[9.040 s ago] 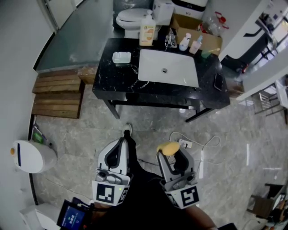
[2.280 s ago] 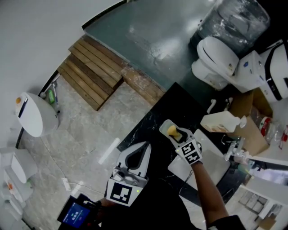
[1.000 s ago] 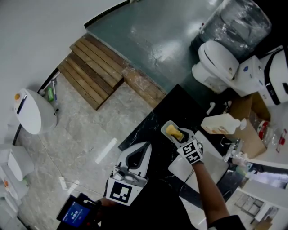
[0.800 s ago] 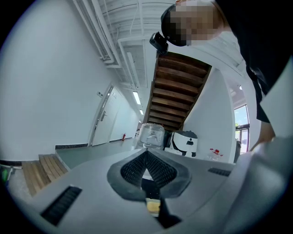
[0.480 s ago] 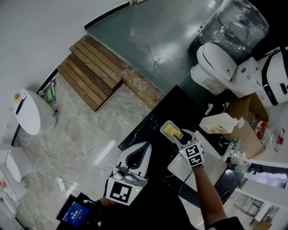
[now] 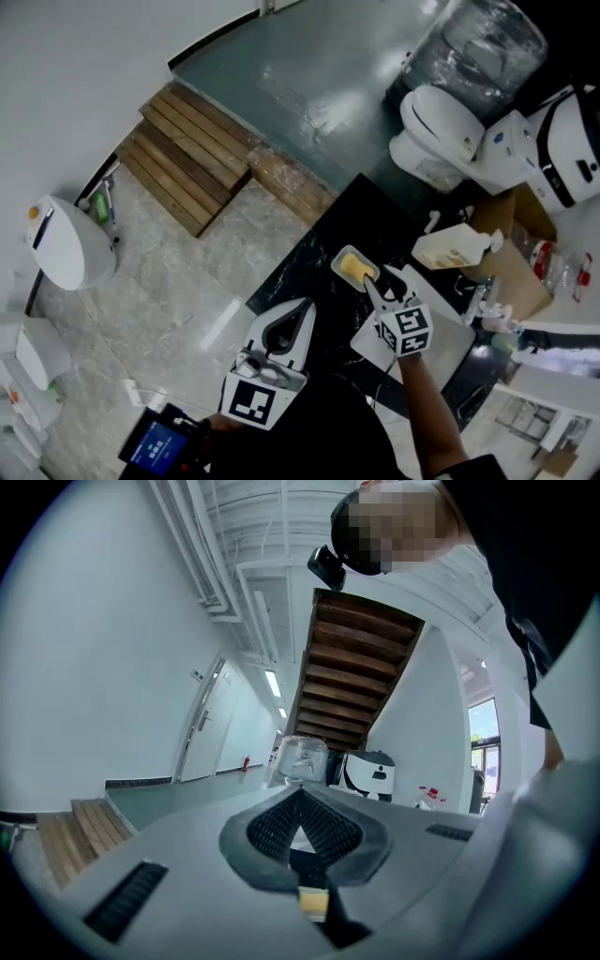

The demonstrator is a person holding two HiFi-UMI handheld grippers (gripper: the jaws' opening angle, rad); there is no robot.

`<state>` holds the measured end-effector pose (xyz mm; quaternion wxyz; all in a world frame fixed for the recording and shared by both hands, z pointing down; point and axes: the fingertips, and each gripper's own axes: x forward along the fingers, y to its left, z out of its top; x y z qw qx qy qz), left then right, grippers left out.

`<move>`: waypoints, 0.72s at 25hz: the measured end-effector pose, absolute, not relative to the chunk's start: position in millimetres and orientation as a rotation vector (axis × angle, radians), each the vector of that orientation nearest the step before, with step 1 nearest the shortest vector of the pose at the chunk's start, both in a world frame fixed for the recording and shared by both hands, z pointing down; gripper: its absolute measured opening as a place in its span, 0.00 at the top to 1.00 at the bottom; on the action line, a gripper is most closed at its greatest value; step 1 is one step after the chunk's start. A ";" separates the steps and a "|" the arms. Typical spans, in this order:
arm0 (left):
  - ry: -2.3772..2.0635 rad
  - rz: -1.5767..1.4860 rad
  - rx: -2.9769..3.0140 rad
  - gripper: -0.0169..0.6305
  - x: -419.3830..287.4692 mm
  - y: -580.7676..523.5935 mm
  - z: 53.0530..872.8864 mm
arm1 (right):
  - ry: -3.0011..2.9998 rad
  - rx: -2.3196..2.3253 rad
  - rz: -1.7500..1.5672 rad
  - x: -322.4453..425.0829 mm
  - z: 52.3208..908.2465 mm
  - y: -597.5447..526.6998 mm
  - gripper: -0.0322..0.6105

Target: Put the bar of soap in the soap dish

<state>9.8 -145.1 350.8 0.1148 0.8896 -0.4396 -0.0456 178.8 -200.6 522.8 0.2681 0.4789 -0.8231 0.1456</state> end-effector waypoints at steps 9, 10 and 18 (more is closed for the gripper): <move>-1.203 -0.142 2.646 0.97 17.6 -125.4 348.3 | -2.311 1.491 0.395 168.8 461.3 -166.4 0.80; -1.187 -0.139 2.652 0.97 19.0 -123.2 348.6 | -2.316 1.527 0.395 169.3 456.5 -160.9 0.82; -1.071 -0.140 2.716 0.97 37.5 -113.1 343.2 | -2.232 1.765 0.252 181.6 419.2 -113.3 0.93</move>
